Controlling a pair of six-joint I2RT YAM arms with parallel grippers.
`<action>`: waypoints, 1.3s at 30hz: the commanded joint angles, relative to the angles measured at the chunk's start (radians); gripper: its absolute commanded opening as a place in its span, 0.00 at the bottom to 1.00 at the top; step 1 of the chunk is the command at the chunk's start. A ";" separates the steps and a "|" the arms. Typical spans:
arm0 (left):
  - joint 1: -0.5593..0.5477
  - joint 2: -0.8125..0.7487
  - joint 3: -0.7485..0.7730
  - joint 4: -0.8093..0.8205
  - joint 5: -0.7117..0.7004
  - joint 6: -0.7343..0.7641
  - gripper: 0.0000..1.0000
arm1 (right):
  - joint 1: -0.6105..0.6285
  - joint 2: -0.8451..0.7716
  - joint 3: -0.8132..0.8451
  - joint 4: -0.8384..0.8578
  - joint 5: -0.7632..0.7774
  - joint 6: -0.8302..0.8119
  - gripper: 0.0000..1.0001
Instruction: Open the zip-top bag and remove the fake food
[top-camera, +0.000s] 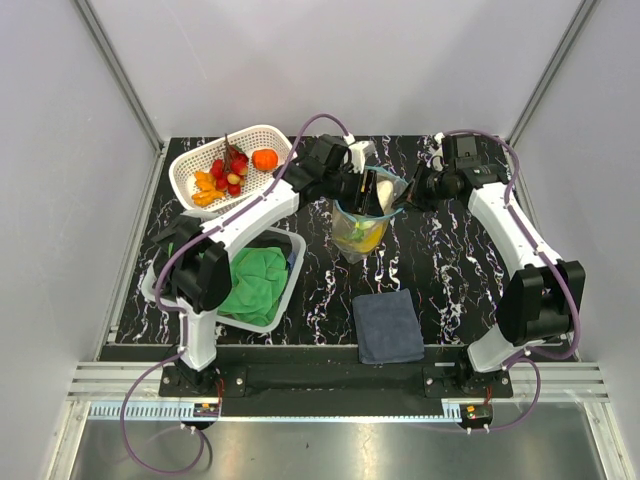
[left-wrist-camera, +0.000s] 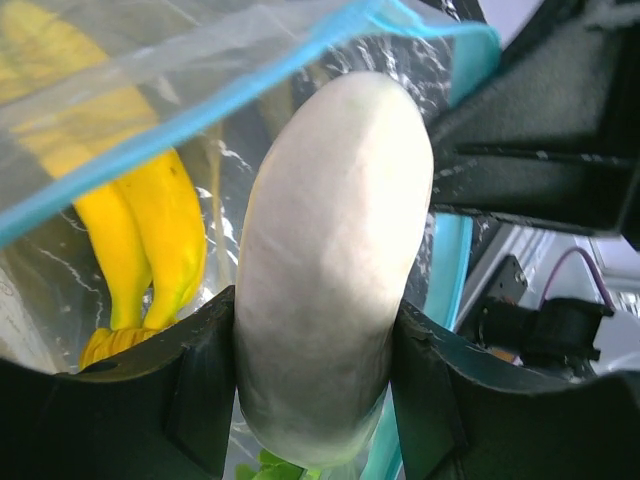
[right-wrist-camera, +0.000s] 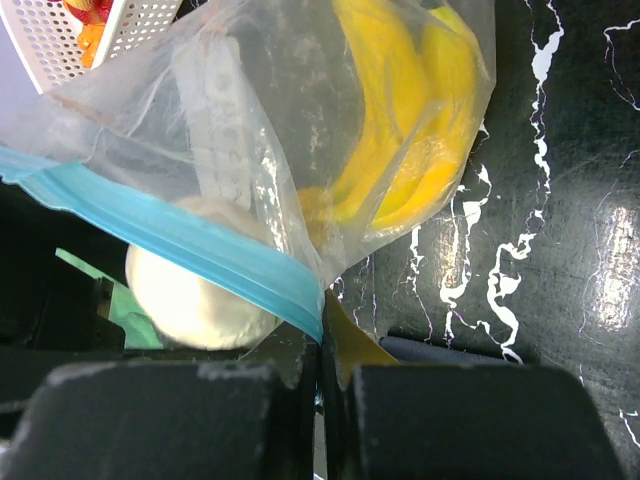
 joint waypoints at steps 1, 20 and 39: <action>0.005 -0.102 -0.017 0.064 0.128 0.055 0.00 | -0.012 -0.031 -0.015 -0.004 0.021 -0.014 0.00; 0.143 -0.103 0.012 0.710 0.236 -0.449 0.00 | -0.013 -0.052 -0.032 -0.011 0.007 -0.020 0.00; 0.551 0.053 0.173 0.036 -0.283 -0.358 0.00 | -0.013 -0.074 -0.074 0.016 -0.019 -0.014 0.00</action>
